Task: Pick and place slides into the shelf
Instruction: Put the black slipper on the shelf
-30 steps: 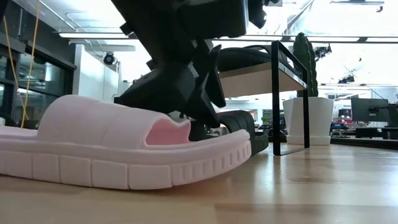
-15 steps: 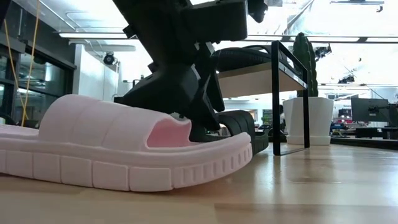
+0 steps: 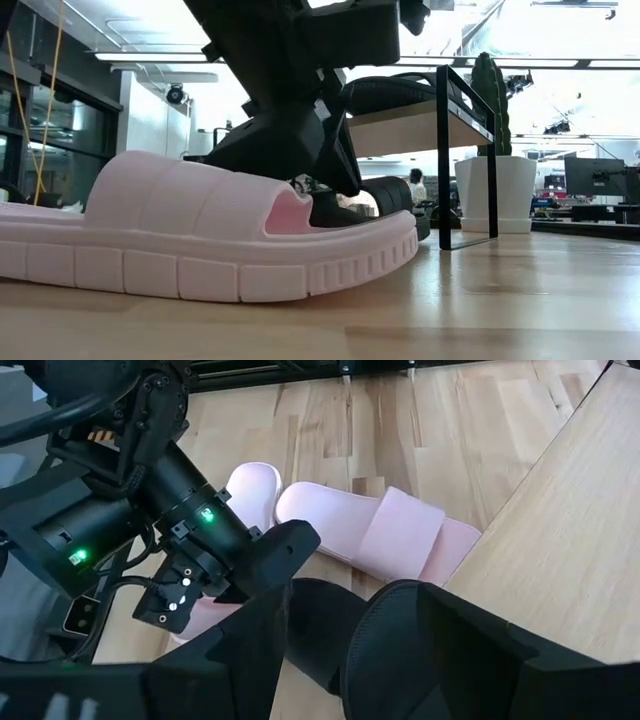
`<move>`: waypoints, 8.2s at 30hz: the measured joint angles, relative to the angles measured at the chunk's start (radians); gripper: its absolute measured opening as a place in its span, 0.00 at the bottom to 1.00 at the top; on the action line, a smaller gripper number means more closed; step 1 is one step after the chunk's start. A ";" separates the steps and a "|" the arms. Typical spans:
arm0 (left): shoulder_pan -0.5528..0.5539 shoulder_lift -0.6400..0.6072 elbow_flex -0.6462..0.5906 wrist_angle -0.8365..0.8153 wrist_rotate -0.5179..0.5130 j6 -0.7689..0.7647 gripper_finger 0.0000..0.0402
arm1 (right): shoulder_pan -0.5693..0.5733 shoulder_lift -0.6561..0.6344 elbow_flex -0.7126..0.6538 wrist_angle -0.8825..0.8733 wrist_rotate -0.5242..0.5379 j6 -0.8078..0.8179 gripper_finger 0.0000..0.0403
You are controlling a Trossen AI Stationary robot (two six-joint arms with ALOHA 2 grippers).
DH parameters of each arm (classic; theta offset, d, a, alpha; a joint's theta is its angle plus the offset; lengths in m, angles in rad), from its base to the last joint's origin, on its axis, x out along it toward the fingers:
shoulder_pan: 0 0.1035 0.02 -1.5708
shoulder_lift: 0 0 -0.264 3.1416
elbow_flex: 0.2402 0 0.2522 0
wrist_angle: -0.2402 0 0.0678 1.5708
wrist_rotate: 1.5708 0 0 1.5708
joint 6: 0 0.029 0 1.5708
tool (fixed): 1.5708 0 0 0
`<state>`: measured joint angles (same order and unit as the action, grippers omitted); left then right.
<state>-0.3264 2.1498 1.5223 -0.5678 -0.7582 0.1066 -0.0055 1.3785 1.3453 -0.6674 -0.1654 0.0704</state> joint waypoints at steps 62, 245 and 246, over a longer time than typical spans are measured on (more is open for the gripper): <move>-0.074 -0.036 0.134 -0.380 -0.107 -0.122 0.00 | 0.000 0.000 0.000 -0.002 0.050 -0.012 0.52; 0.311 -0.273 0.678 -0.605 -0.033 0.372 0.00 | -0.091 -0.118 0.213 -0.233 0.535 -0.026 0.52; 0.317 -0.287 0.678 -0.602 -0.025 0.374 0.00 | -0.091 -0.118 0.213 -0.232 0.535 -0.026 0.52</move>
<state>-0.0093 1.8628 2.1998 -1.1702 -0.7837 0.4805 -0.0967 1.2606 1.5585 -0.8994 0.3698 0.0448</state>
